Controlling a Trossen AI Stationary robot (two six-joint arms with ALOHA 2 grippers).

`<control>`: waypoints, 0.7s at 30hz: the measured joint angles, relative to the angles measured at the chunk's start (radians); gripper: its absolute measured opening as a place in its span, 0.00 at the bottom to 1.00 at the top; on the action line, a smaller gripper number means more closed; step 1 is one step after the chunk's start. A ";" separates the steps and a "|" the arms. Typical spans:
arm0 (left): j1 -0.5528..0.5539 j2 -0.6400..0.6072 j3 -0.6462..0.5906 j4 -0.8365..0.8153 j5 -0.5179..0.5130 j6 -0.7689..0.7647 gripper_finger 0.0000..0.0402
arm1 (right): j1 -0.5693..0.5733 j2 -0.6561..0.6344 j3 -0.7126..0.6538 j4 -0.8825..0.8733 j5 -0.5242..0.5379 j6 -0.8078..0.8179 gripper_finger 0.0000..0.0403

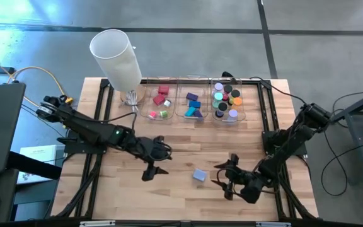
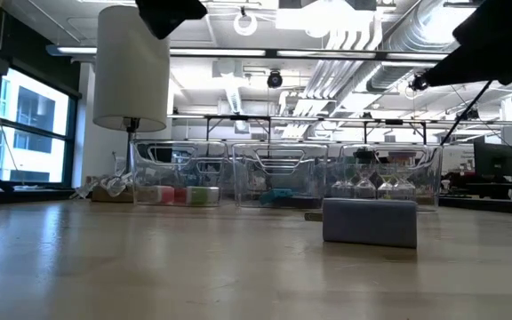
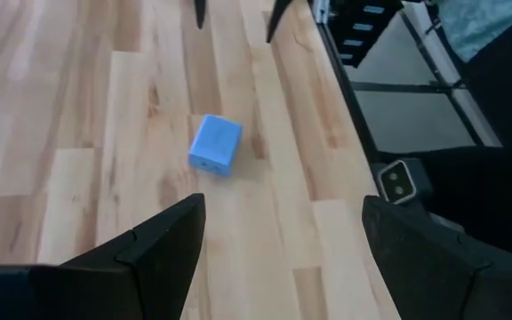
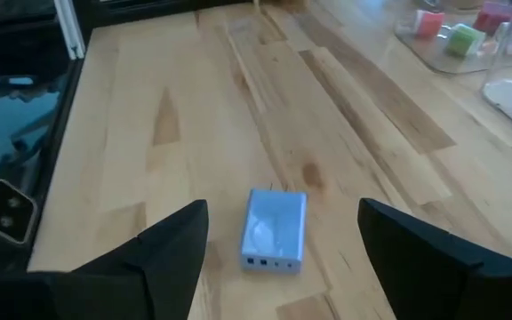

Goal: Pick & Place Office items
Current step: Put the light blue charger adapter into the left transparent bin

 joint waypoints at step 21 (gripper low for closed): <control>-0.028 0.000 0.000 -0.011 -0.001 -0.007 0.74 | -0.065 0.000 0.000 0.032 -0.030 0.061 0.96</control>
